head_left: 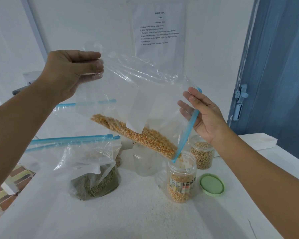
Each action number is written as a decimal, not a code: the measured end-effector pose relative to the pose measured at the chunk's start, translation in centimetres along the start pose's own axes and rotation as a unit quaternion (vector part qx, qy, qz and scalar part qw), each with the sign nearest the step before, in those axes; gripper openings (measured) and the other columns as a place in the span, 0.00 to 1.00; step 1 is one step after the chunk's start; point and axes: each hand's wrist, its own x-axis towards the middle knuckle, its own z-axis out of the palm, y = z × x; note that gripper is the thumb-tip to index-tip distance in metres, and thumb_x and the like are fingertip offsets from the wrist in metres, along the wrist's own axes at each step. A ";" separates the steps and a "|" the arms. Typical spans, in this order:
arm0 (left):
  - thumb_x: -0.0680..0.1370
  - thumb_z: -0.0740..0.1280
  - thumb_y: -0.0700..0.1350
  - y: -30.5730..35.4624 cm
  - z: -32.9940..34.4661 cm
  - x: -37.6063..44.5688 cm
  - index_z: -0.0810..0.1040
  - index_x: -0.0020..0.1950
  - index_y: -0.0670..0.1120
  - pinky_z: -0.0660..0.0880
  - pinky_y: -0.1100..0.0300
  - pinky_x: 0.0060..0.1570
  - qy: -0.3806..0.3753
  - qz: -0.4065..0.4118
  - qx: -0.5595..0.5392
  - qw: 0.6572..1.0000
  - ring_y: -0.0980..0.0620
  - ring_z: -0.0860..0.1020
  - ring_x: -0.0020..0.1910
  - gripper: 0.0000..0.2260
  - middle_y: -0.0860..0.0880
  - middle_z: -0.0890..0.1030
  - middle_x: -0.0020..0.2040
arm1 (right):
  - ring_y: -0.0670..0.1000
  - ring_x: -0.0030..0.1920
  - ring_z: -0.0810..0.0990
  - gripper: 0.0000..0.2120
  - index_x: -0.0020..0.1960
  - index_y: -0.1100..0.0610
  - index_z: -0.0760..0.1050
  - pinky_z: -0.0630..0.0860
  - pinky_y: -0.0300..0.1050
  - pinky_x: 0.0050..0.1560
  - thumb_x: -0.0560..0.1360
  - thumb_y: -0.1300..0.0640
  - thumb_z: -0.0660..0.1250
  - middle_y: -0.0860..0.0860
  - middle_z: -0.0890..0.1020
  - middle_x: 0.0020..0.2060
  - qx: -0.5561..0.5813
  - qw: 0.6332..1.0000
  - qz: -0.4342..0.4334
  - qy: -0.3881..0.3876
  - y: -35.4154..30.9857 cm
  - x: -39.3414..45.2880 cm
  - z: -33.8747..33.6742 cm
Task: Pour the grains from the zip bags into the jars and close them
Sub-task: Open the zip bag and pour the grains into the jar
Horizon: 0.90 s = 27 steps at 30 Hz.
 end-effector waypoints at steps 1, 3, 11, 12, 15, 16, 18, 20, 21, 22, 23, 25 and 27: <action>0.72 0.76 0.34 0.0 0.0 0.0 0.84 0.58 0.40 0.83 0.55 0.56 0.000 0.001 0.000 1.000 0.45 0.87 0.52 0.15 0.46 0.88 0.47 | 0.58 0.59 0.86 0.12 0.62 0.55 0.82 0.83 0.50 0.60 0.80 0.64 0.68 0.52 0.86 0.59 0.001 1.000 0.000 0.000 0.0 0.0 0.0; 0.73 0.76 0.34 0.1 0.0 0.0 0.84 0.60 0.39 0.83 0.54 0.56 -0.002 0.002 0.001 1.000 0.45 0.87 0.52 0.16 0.46 0.88 0.47 | 0.58 0.59 0.86 0.12 0.61 0.55 0.82 0.83 0.50 0.59 0.80 0.64 0.68 0.51 0.86 0.59 0.003 1.000 0.000 0.001 0.1 0.0 0.0; 0.73 0.76 0.34 0.2 0.3 0.0 0.82 0.63 0.38 0.83 0.55 0.55 -0.007 0.008 -0.002 1.000 0.45 0.86 0.51 0.18 0.46 0.88 0.46 | 0.58 0.59 0.86 0.12 0.60 0.55 0.83 0.83 0.49 0.59 0.80 0.64 0.68 0.52 0.86 0.59 0.005 1.000 -0.002 0.001 0.0 -0.1 -0.1; 0.73 0.76 0.34 0.1 0.2 0.0 0.82 0.62 0.38 0.83 0.55 0.55 -0.006 0.007 -0.002 1.000 0.45 0.86 0.51 0.18 0.46 0.88 0.46 | 0.58 0.59 0.86 0.12 0.60 0.54 0.83 0.83 0.49 0.59 0.80 0.64 0.68 0.52 0.86 0.59 0.005 1.000 -0.003 0.001 0.0 -0.1 -0.2; 0.72 0.76 0.34 0.1 0.2 0.0 0.84 0.60 0.38 0.83 0.54 0.56 -0.005 0.006 -0.003 1.000 0.45 0.86 0.51 0.16 0.46 0.88 0.46 | 0.58 0.59 0.86 0.12 0.60 0.55 0.83 0.83 0.49 0.59 0.80 0.64 0.68 0.51 0.86 0.59 0.005 1.000 -0.002 0.001 0.0 -0.2 -0.2; 0.72 0.76 0.34 0.1 0.2 0.0 0.84 0.59 0.39 0.83 0.54 0.56 -0.006 0.006 -0.003 1.000 0.45 0.86 0.51 0.16 0.45 0.88 0.46 | 0.58 0.59 0.86 0.12 0.61 0.55 0.83 0.84 0.49 0.59 0.80 0.64 0.68 0.51 0.86 0.59 0.005 1.000 -0.002 0.001 0.0 -0.2 -0.3; 0.72 0.77 0.33 0.0 0.2 0.0 0.85 0.56 0.40 0.83 0.53 0.56 -0.007 0.005 -0.001 1.000 0.45 0.86 0.51 0.14 0.45 0.88 0.46 | 0.58 0.58 0.86 0.12 0.60 0.54 0.83 0.84 0.49 0.58 0.80 0.64 0.68 0.51 0.86 0.59 0.005 1.000 -0.001 0.001 0.1 -0.2 -0.2; 0.71 0.77 0.33 0.0 0.1 0.0 0.86 0.54 0.41 0.83 0.53 0.57 -0.007 0.006 -0.001 1.000 0.45 0.86 0.51 0.12 0.45 0.88 0.46 | 0.58 0.58 0.86 0.12 0.60 0.54 0.83 0.84 0.48 0.58 0.80 0.64 0.68 0.51 0.87 0.59 0.004 1.000 0.000 0.001 0.1 -0.3 -0.2; 0.71 0.77 0.33 0.0 0.0 0.0 0.86 0.54 0.42 0.83 0.53 0.56 -0.007 0.007 -0.001 1.000 0.44 0.86 0.51 0.12 0.45 0.88 0.46 | 0.58 0.59 0.86 0.12 0.60 0.54 0.83 0.84 0.49 0.58 0.80 0.64 0.68 0.51 0.86 0.59 0.004 1.000 0.001 0.001 0.1 -0.3 -0.2; 0.71 0.77 0.33 -0.1 0.0 0.0 0.86 0.54 0.41 0.83 0.53 0.56 -0.007 0.008 -0.001 1.000 0.44 0.86 0.51 0.12 0.45 0.88 0.46 | 0.58 0.59 0.86 0.12 0.60 0.54 0.83 0.84 0.49 0.58 0.80 0.64 0.68 0.51 0.86 0.59 0.005 1.000 0.001 0.002 0.1 -0.3 -0.2; 0.71 0.77 0.33 0.0 0.0 0.0 0.86 0.54 0.41 0.83 0.53 0.56 -0.007 0.009 0.001 1.000 0.44 0.86 0.51 0.13 0.44 0.88 0.46 | 0.58 0.59 0.86 0.12 0.60 0.54 0.83 0.83 0.49 0.59 0.80 0.64 0.68 0.51 0.86 0.59 0.006 1.000 0.001 0.002 0.1 -0.4 -0.2; 0.72 0.77 0.33 0.0 0.0 -0.1 0.85 0.56 0.40 0.83 0.53 0.56 -0.007 0.010 0.005 1.000 0.44 0.86 0.51 0.13 0.44 0.88 0.47 | 0.58 0.58 0.86 0.12 0.61 0.55 0.83 0.83 0.49 0.60 0.80 0.64 0.68 0.51 0.87 0.59 0.007 1.000 0.001 0.002 0.0 -0.4 -0.1; 0.72 0.77 0.33 0.1 0.0 -0.1 0.85 0.56 0.40 0.83 0.53 0.56 -0.008 0.011 0.006 1.000 0.44 0.86 0.51 0.13 0.45 0.88 0.46 | 0.57 0.58 0.86 0.12 0.61 0.55 0.83 0.83 0.49 0.60 0.80 0.64 0.68 0.51 0.87 0.58 0.008 1.000 0.001 0.001 0.0 -0.4 0.0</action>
